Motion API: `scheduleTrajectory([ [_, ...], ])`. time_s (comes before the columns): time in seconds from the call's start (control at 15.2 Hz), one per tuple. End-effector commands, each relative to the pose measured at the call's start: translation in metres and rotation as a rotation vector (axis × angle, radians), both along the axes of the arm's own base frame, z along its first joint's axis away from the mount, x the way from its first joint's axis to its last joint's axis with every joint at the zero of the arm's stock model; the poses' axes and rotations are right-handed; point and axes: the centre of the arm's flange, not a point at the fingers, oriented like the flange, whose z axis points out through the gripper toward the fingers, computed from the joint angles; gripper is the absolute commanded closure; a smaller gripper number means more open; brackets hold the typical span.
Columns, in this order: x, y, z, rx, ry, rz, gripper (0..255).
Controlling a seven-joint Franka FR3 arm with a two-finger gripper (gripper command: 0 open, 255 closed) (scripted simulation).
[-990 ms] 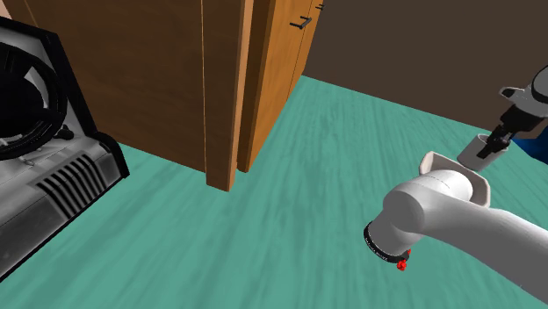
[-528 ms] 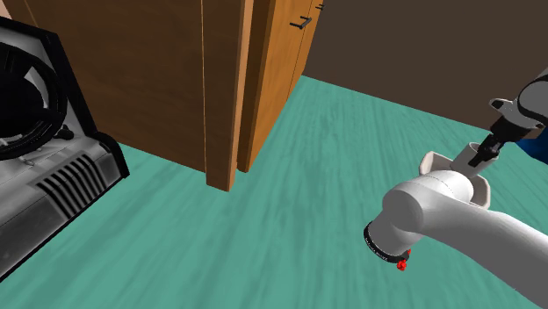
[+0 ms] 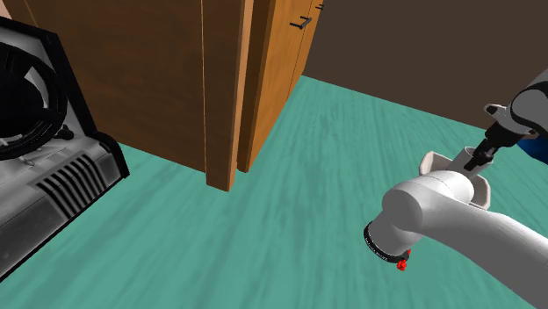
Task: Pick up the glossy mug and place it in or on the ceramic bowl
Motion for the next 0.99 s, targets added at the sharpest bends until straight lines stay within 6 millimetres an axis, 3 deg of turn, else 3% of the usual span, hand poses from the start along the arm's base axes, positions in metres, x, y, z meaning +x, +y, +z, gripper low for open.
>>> scheduleTrajectory([
  [0.0,0.0,0.0,0.0,0.0,0.0,0.0,255],
  [0.13,0.0,0.0,0.0,0.0,0.0,0.0,255],
  [0.2,0.0,0.0,0.0,0.0,0.0,0.0,0],
  [0.53,0.0,0.0,0.0,0.0,0.0,0.0,0],
  [0.79,0.0,0.003,0.05,0.0,0.0,0.0,0],
  [0.92,0.0,0.003,0.05,0.0,0.0,0.0,0],
])
